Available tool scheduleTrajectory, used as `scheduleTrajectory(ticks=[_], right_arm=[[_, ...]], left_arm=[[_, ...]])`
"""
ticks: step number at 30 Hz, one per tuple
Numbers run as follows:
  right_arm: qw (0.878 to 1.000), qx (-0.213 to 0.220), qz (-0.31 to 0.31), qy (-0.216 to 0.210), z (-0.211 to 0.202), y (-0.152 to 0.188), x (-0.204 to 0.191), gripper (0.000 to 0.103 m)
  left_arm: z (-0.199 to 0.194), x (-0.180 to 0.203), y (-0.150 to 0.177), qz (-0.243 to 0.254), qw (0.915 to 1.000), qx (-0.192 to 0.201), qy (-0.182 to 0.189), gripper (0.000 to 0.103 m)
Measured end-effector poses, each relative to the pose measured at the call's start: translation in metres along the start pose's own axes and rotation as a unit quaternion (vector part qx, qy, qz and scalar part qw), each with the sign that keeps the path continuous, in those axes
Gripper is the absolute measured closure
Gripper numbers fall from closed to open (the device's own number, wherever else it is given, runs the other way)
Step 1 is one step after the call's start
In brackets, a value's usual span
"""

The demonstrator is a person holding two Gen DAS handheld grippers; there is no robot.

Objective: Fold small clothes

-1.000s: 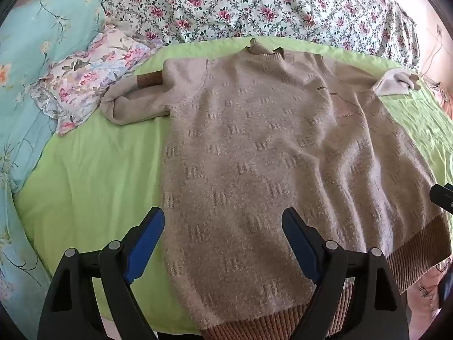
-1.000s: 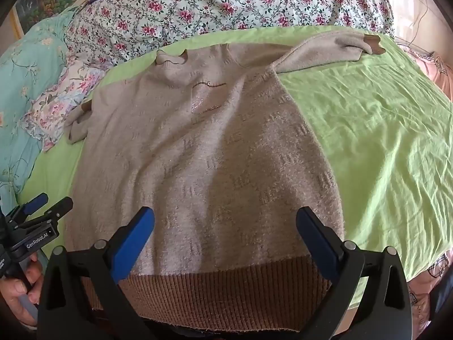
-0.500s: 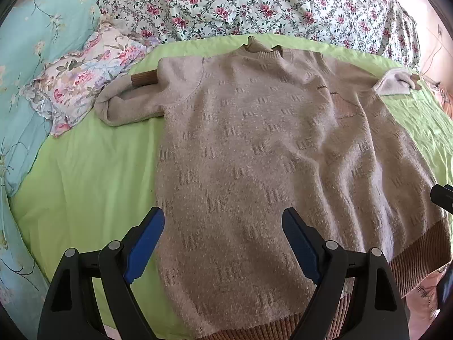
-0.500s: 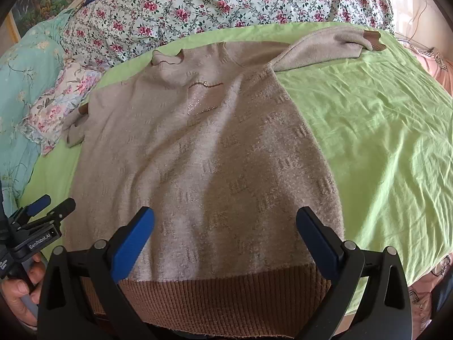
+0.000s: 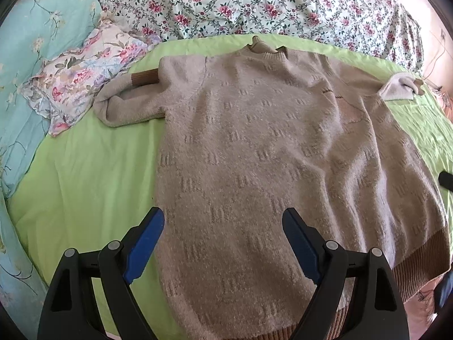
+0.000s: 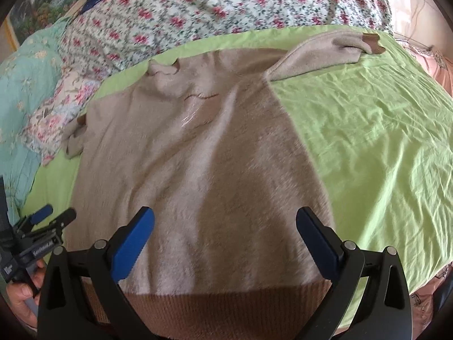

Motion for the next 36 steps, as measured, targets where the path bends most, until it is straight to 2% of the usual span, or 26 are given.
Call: scheduleTrajectory(ticks=[5, 8, 16, 19, 23, 27, 28, 30, 32, 35, 36], right_arm=[[0.999, 0.030, 0.029, 0.008, 0.001, -0.041, 0.026, 0.003], [0.997, 0.055, 0.060, 0.009, 0.001, -0.079, 0.047, 0.003], [0.984, 0.114, 0.129, 0.038, 0.022, -0.209, 0.106, 0.006], [0.978, 0.124, 0.162, 0.048, 0.040, -0.259, 0.131, 0.007], [0.970, 0.137, 0.180, 0.084, 0.073, -0.317, 0.156, 0.009], [0.964, 0.112, 0.215, 0.106, 0.126, -0.365, 0.186, 0.016], [0.963, 0.108, 0.222, 0.111, 0.136, -0.372, 0.193, 0.020], [0.957, 0.098, 0.250, 0.106, 0.151, -0.379, 0.210, 0.034], [0.951, 0.089, 0.276, 0.103, 0.163, -0.383, 0.226, 0.081], [0.959, 0.088, 0.251, 0.098, 0.163, -0.380, 0.221, 0.096], [0.966, 0.099, 0.226, 0.083, 0.157, -0.377, 0.209, 0.096]], left_arm=[[0.009, -0.007, -0.010, -0.007, 1.0000, -0.006, -0.002, 0.016], [0.015, -0.013, -0.019, -0.009, 0.9999, -0.006, -0.003, 0.016], [0.034, -0.022, -0.046, -0.027, 0.9995, -0.013, 0.009, 0.016], [0.045, -0.021, -0.055, -0.031, 0.9992, -0.021, 0.014, 0.016], [0.062, -0.019, -0.065, -0.035, 0.9987, -0.031, 0.020, 0.016], [0.078, -0.018, -0.073, -0.035, 0.9984, -0.040, 0.018, 0.016], [0.082, -0.017, -0.075, -0.035, 0.9983, -0.043, 0.018, 0.016], [0.087, -0.017, -0.080, -0.037, 0.9981, -0.044, 0.022, 0.016], [0.092, -0.016, -0.081, -0.034, 0.9981, -0.045, 0.024, 0.016], [0.095, -0.012, -0.081, -0.034, 0.9980, -0.042, 0.032, 0.016], [0.096, -0.011, -0.081, -0.035, 0.9979, -0.041, 0.036, 0.016]])
Point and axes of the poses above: each gripper's, at about its wrist camera, not at the fingertips, and z roughly the way its jaws point, x to its right, y to its underside, the point moved 2 cm from there along z, roughly the way its jaws point, and after that the axes turned 11 degrees about z, right-handed, at the moved point
